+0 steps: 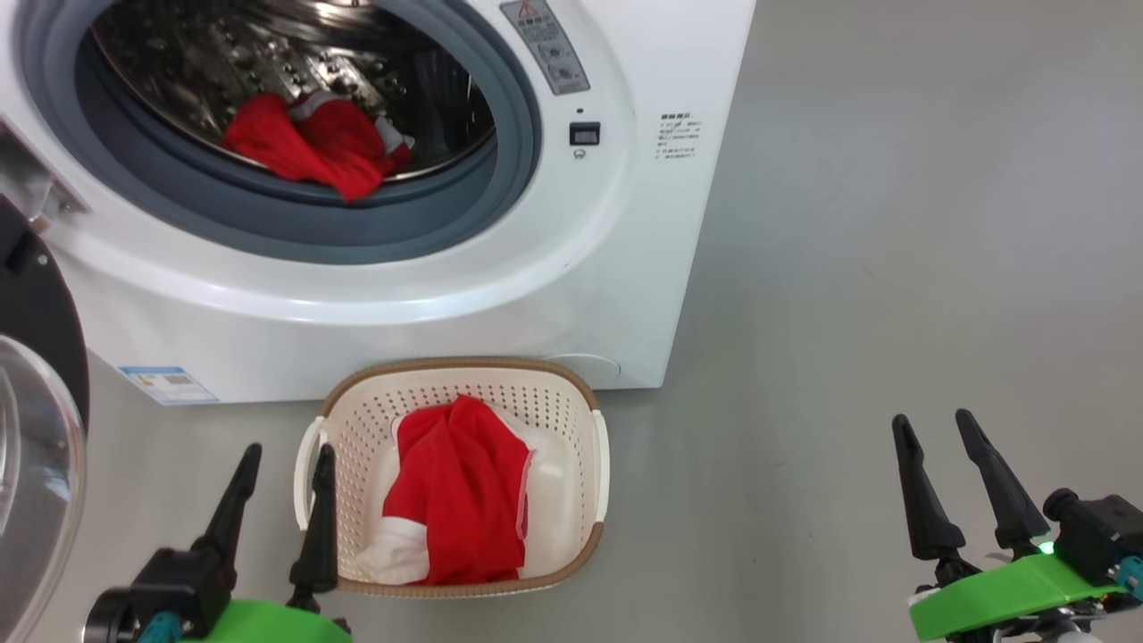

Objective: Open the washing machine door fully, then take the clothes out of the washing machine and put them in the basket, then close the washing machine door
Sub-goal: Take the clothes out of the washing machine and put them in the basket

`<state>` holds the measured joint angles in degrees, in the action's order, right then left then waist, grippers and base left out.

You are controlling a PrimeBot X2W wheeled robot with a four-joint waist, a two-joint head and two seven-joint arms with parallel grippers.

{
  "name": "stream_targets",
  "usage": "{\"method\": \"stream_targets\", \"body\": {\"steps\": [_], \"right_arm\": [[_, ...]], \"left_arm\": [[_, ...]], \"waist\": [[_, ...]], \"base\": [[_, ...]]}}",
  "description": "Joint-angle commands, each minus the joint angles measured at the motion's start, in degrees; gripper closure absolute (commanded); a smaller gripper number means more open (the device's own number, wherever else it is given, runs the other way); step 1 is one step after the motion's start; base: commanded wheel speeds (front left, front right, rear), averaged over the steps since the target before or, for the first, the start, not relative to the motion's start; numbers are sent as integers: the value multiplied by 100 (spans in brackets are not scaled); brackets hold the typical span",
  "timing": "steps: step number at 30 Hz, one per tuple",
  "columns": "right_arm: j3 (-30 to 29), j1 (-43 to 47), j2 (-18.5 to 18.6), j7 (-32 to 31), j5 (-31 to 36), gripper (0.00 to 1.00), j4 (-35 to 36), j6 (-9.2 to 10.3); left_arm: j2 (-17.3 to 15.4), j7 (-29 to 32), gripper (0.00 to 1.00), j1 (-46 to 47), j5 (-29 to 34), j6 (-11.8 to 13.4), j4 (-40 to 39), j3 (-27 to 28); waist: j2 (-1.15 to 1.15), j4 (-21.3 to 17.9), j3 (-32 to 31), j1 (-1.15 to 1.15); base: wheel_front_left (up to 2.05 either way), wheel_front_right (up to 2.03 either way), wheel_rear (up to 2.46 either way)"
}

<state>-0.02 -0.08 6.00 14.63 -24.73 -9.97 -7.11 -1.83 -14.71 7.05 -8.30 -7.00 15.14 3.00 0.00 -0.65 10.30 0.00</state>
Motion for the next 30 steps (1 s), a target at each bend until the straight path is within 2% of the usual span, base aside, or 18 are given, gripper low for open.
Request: {"method": "stream_targets", "body": {"steps": [1,15,30], "right_arm": [[68,24,58,37,-34,0,144,-37],[-137,509,45,37,-64,0,181,-37],[-168,455,39,37,-48,0,195,-37]], "left_arm": [[-105,-29,0,-59,-10,60,-217,192],[-105,-29,0,-891,-64,221,-830,245],[-105,-29,0,-935,-141,299,-964,254]], "waist": [[0,-8,-85,0],[0,40,-395,0],[0,28,-333,0]], "base": [[0,0,0],[0,0,0],[0,0,0]]}}
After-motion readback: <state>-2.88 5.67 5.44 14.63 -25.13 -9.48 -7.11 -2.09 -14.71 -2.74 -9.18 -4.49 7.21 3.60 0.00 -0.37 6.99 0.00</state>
